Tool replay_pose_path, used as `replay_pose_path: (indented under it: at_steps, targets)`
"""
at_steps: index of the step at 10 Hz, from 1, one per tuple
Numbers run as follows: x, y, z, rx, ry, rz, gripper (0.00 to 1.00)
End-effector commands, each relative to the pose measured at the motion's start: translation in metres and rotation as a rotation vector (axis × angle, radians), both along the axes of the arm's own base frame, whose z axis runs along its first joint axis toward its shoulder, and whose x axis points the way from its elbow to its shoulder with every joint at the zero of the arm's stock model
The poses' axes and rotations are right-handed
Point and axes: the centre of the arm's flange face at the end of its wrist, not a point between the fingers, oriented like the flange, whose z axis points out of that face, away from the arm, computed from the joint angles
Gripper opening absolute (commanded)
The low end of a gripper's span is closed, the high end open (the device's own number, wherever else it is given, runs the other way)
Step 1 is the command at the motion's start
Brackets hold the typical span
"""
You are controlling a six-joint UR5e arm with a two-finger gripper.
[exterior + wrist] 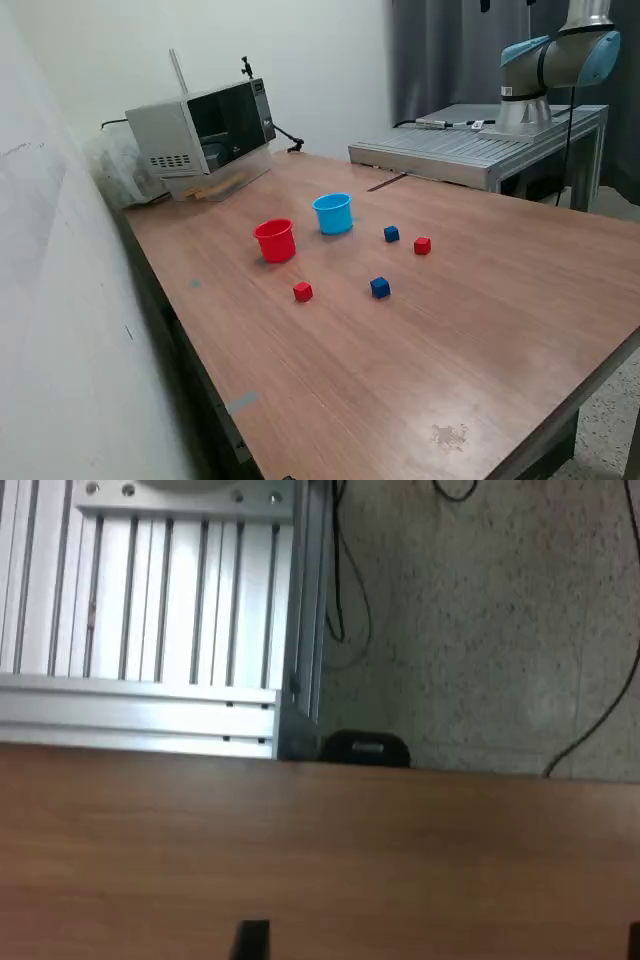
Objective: Place red objects in the red bin, and blue objects in the blue bin.
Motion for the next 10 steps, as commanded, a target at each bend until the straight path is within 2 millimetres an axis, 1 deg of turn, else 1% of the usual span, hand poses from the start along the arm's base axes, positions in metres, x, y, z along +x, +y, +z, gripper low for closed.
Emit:
replay_pose_path:
  at_steps: [1, 2, 3, 5, 6, 8, 10]
  targets:
    - [-0.015, 0.001, -0.004, -0.014, 0.113, -0.008, 1.00]
    - [-0.022, 0.001, -0.009, -0.017, 0.148, -0.014, 1.00]
    - [-0.038, -0.001, -0.026, -0.020, 0.180, -0.046, 1.00]
    - [-0.065, -0.004, -0.042, -0.026, 0.241, -0.100, 1.00]
    - [-0.084, -0.006, -0.053, -0.030, 0.257, -0.104, 1.00]
    - [-0.120, -0.011, -0.089, -0.031, 0.262, -0.170, 1.00]
    - [-0.157, -0.011, -0.134, -0.033, 0.277, -0.185, 1.00]
